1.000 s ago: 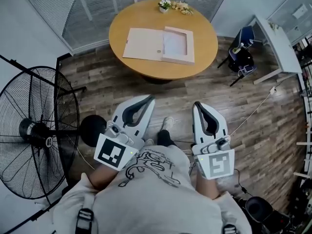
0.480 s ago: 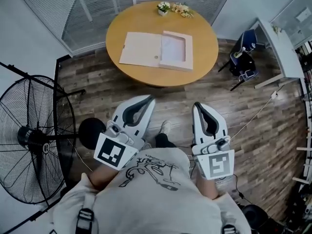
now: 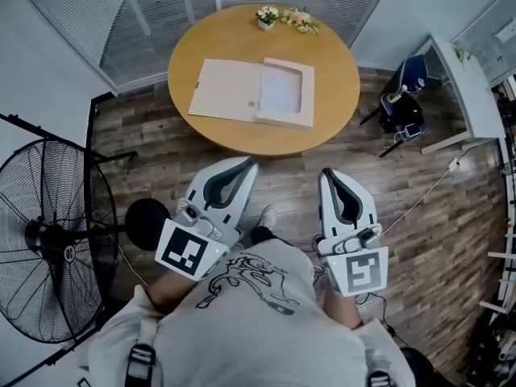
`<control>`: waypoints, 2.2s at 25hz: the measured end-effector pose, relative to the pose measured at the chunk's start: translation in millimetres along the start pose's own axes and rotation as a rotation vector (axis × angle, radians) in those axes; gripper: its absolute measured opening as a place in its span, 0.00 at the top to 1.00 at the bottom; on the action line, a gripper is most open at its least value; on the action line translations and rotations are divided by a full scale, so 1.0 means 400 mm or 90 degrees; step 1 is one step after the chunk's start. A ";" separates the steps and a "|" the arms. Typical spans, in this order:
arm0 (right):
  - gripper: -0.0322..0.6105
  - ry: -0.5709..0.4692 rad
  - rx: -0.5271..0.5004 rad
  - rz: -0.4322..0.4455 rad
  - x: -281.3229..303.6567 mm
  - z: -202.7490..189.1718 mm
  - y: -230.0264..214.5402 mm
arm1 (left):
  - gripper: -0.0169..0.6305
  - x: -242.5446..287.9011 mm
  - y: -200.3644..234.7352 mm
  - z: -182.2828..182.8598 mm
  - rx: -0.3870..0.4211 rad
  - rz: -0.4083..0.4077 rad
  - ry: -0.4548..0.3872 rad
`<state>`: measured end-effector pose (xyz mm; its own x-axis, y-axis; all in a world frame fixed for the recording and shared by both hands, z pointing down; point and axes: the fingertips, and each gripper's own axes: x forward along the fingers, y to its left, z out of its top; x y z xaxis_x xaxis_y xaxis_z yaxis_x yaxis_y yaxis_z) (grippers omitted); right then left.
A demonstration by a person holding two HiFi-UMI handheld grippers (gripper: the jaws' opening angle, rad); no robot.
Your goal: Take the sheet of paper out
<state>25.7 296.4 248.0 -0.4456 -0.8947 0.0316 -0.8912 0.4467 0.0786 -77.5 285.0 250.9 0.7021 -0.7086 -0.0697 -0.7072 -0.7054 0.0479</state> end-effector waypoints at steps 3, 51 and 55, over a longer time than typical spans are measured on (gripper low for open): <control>0.94 -0.002 0.000 0.003 0.027 0.001 -0.042 | 0.94 0.050 0.013 0.004 -0.008 0.004 -0.008; 0.94 0.001 0.010 0.051 0.323 -0.057 -0.456 | 0.94 0.539 0.158 -0.057 -0.002 0.030 0.022; 0.94 0.001 0.010 0.048 0.376 -0.059 -0.471 | 0.94 0.569 0.202 -0.062 -0.008 0.029 0.021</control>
<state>128.6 77.3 261.4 -0.5113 -0.8586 0.0384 -0.8564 0.5127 0.0603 27.3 66.5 263.8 0.6715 -0.7402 -0.0348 -0.7377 -0.6722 0.0633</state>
